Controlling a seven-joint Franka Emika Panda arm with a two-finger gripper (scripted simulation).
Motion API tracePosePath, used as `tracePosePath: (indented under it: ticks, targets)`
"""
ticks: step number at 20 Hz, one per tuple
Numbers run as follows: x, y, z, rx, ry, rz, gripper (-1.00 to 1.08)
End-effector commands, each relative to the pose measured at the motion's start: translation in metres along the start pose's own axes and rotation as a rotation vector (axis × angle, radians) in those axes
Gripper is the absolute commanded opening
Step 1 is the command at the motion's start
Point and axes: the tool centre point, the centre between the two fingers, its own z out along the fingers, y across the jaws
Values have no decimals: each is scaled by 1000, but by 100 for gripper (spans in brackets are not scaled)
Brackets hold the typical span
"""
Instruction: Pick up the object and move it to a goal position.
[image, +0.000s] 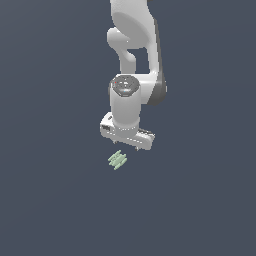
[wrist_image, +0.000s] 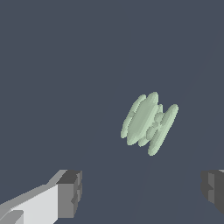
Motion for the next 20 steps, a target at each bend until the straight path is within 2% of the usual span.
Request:
tracePosePath:
  ticks: [1, 11, 20]
  targets:
    - [6, 6, 9, 2, -3, 89, 100]
    - [25, 26, 37, 1, -9, 374, 100]
    - [31, 33, 47, -1, -9, 478, 100]
